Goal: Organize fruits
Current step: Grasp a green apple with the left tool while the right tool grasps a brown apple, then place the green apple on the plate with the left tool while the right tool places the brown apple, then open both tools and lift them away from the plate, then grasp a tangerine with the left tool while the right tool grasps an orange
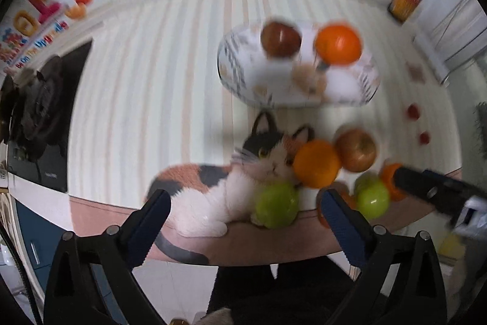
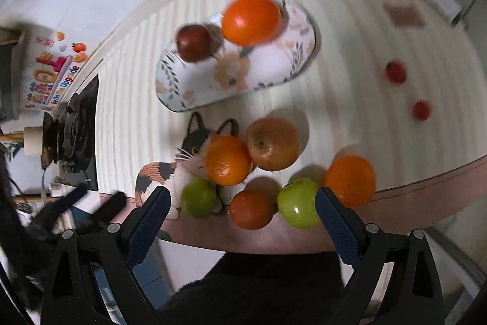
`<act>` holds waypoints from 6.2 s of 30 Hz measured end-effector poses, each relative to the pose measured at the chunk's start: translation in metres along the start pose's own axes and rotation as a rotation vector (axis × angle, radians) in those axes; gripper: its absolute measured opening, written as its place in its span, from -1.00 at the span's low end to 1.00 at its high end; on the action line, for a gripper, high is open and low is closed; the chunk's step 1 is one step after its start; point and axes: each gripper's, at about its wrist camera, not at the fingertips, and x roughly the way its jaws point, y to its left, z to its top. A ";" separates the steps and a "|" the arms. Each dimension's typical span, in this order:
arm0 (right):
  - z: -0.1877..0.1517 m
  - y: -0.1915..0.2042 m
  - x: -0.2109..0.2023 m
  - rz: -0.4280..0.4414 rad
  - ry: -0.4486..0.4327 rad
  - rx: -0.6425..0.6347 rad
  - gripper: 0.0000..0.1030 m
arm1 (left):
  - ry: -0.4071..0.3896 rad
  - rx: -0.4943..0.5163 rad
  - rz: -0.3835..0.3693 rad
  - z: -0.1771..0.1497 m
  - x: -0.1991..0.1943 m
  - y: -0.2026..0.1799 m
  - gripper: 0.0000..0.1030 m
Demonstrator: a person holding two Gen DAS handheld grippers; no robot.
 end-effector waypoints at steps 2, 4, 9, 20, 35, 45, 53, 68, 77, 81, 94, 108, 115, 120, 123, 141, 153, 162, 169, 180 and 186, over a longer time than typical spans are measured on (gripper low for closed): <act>0.007 -0.009 0.017 0.007 0.033 0.007 0.66 | 0.050 0.014 0.010 -0.003 0.025 -0.005 0.96; 0.014 -0.015 0.032 0.002 0.068 0.001 0.57 | 0.117 0.010 -0.014 -0.008 0.051 -0.008 0.82; 0.026 -0.022 0.058 -0.022 0.118 -0.033 0.57 | 0.186 -0.002 -0.077 -0.017 0.087 -0.013 0.75; 0.048 -0.018 0.114 0.001 0.212 -0.041 0.50 | 0.164 -0.089 -0.143 -0.023 0.096 0.007 0.06; 0.059 -0.008 0.131 -0.141 0.170 -0.128 0.36 | 0.137 -0.125 -0.104 -0.006 0.091 0.021 0.06; 0.051 -0.009 0.123 -0.143 0.109 -0.118 0.34 | 0.143 -0.136 -0.133 -0.004 0.086 0.029 0.05; 0.064 0.001 0.083 -0.076 0.036 -0.124 0.34 | 0.041 -0.157 -0.218 0.047 0.032 0.037 0.05; 0.129 0.073 0.120 0.015 0.014 -0.114 0.34 | 0.173 -0.316 -0.362 0.167 0.091 0.066 0.05; 0.138 0.091 0.161 0.018 0.065 -0.120 0.34 | 0.246 -0.316 -0.328 0.171 0.119 0.070 0.06; 0.140 0.097 0.168 0.009 0.083 -0.138 0.40 | 0.257 -0.289 -0.291 0.171 0.121 0.065 0.06; 0.135 0.074 0.111 -0.184 0.021 -0.172 0.88 | 0.121 -0.177 -0.134 0.152 0.084 0.055 0.75; 0.090 0.037 0.032 -0.303 -0.103 -0.215 0.89 | -0.019 -0.110 -0.009 0.079 0.030 0.033 0.81; 0.056 0.039 -0.030 -0.285 -0.185 -0.254 0.89 | -0.097 -0.097 0.024 0.047 -0.018 0.015 0.81; 0.027 0.050 -0.070 -0.280 -0.240 -0.295 0.89 | -0.127 -0.113 0.008 0.023 -0.052 0.013 0.81; 0.011 0.053 -0.093 -0.272 -0.269 -0.312 0.89 | -0.153 -0.113 0.002 0.014 -0.071 0.008 0.81; -0.044 0.053 -0.174 -0.200 -0.324 -0.288 0.89 | -0.183 -0.094 -0.024 -0.022 -0.148 -0.018 0.81; -0.039 0.039 -0.181 -0.164 -0.320 -0.247 0.89 | -0.185 -0.111 -0.045 -0.017 -0.149 -0.025 0.81; -0.011 -0.007 -0.083 -0.085 -0.091 -0.176 0.89 | -0.039 -0.180 -0.046 0.003 -0.067 -0.010 0.87; -0.003 -0.069 0.010 -0.114 0.072 -0.019 0.86 | 0.112 -0.187 -0.076 0.018 0.008 -0.014 0.87; -0.003 -0.112 0.075 -0.017 0.178 0.147 0.66 | 0.340 -0.129 -0.172 0.035 0.110 -0.055 0.86; 0.002 -0.108 0.078 -0.020 0.160 0.132 0.59 | 0.282 -0.114 -0.205 0.037 0.114 -0.069 0.25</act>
